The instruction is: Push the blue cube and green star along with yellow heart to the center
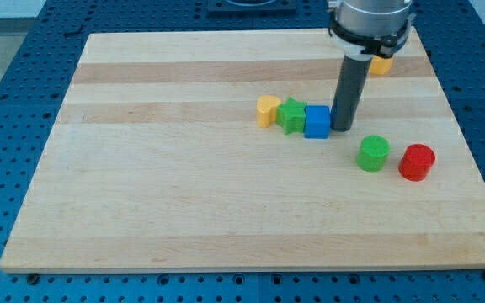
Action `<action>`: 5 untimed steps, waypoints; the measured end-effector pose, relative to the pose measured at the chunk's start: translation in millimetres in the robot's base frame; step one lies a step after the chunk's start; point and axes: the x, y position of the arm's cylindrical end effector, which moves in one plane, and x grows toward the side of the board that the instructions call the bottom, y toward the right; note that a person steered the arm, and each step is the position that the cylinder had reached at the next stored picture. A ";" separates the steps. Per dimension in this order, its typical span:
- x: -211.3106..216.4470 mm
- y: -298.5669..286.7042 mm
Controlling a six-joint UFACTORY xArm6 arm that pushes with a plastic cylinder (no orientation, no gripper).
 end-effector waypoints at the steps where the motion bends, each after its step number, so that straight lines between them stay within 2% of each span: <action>1: 9.1 -12.7; 5: 14.9 -67.8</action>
